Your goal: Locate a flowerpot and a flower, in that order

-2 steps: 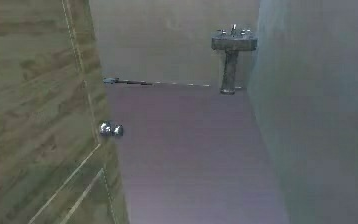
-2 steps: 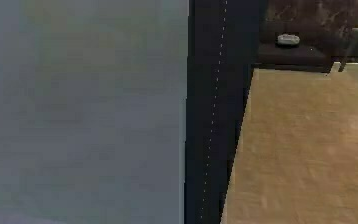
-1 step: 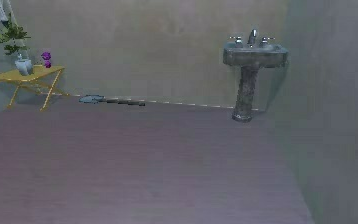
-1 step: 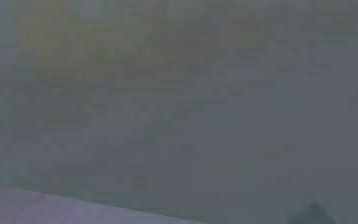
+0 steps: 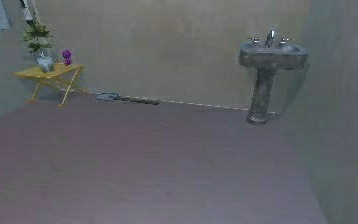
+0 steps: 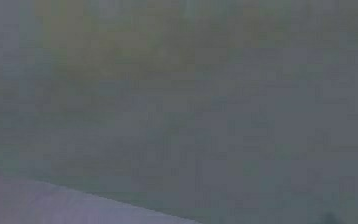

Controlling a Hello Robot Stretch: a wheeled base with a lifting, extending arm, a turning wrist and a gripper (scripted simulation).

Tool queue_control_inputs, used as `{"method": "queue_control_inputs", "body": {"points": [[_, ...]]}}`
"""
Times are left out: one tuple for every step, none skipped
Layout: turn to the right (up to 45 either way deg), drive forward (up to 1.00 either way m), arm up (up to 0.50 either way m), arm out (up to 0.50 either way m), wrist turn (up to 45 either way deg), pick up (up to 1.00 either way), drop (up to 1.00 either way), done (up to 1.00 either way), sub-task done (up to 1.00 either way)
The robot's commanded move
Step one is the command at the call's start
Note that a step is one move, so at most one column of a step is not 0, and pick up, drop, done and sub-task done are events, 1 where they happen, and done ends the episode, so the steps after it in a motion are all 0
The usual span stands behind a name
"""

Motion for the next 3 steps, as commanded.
{"method": "queue_control_inputs", "body": {"points": [[0.0,0.35,0.0,0.0,0.0,0.0,0.0,0.0,0.0],[-42.0,0.0,0.0,0.0,0.0,0.0,0.0,0.0,0.0],[0.0,1.0,0.0,0.0,0.0,0.0,0.0,0.0,0.0]]}}
